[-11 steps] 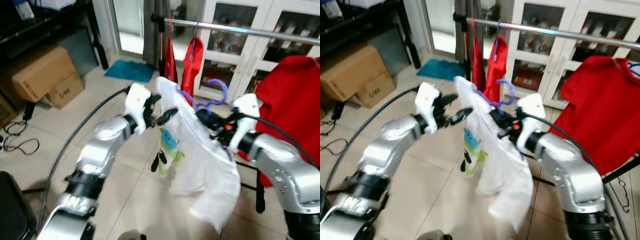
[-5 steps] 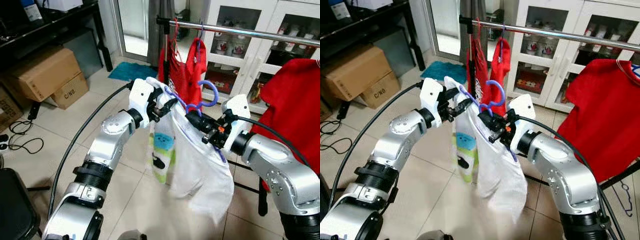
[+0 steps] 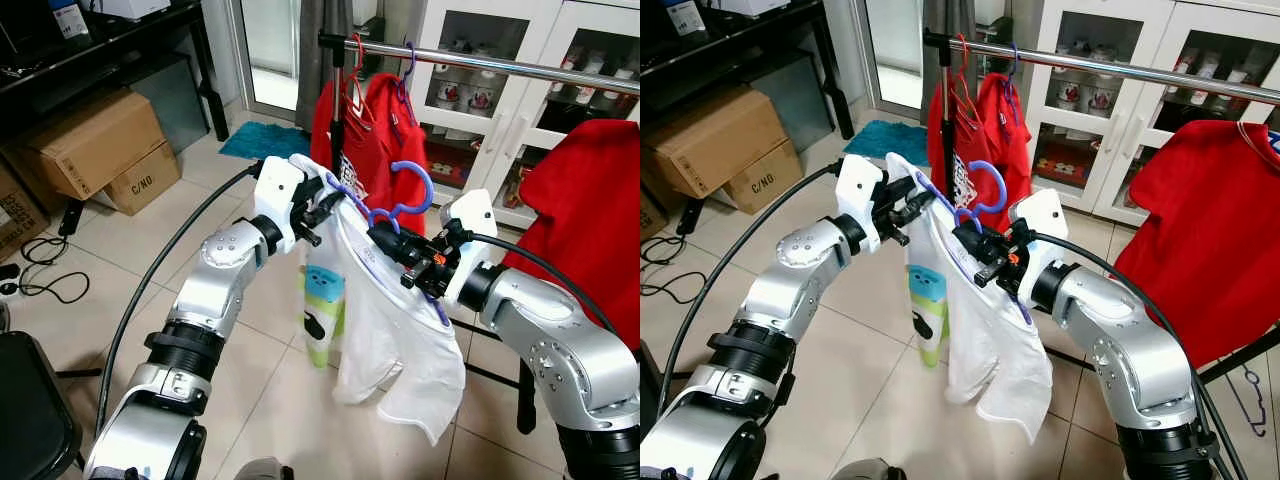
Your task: Hang hanger
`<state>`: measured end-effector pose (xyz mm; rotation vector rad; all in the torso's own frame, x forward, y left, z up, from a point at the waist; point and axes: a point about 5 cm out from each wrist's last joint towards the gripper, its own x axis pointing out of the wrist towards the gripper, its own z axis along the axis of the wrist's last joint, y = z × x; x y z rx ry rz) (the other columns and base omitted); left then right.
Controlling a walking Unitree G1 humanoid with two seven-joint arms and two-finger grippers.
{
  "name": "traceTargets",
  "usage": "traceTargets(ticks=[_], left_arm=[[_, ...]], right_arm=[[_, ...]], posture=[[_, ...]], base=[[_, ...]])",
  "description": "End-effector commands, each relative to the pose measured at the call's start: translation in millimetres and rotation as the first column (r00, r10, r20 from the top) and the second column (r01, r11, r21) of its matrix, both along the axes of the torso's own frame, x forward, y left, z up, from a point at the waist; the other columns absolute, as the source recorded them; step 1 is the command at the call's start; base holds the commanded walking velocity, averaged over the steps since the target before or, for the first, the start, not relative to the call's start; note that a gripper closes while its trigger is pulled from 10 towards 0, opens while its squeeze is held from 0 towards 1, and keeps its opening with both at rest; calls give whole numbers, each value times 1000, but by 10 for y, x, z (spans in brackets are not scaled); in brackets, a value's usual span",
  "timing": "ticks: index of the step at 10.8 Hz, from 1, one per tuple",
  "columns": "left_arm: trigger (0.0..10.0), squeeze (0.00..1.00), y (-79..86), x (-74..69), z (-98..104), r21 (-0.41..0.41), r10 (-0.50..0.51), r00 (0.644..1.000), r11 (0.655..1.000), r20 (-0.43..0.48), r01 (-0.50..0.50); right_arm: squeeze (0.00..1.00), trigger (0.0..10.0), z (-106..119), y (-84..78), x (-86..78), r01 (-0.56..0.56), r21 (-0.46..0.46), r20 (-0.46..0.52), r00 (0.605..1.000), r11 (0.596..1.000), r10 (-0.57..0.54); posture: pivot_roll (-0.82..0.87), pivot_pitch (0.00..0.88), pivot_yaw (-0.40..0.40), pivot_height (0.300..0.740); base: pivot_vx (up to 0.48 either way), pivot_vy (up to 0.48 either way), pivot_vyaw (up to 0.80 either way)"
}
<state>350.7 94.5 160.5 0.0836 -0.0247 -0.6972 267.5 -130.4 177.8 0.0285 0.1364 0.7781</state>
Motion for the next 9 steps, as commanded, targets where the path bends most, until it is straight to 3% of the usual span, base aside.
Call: traceTargets(ticks=[1, 6, 9], left_arm=[[0, 0, 10, 0, 2, -2, 3, 1000, 1000, -4, -3], [0, 0, 29, 12, 13, -9, -2, 1000, 1000, -10, 2], [0, 0, 71, -32, 112, -54, -48, 999, 997, 19, 49]], right_arm=[[0, 0, 96, 56, -8, -44, 19, 43, 998, 999, 43], [0, 0, 93, 51, -6, -30, 22, 42, 999, 999, 29], [0, 0, 58, -27, 7, 6, -18, 35, 999, 1000, -5]], posture=[[20, 0, 38, 740], [16, 0, 52, 740], [16, 0, 55, 740]], base=[[0, 0, 0], [0, 0, 0], [0, 0, 0]])
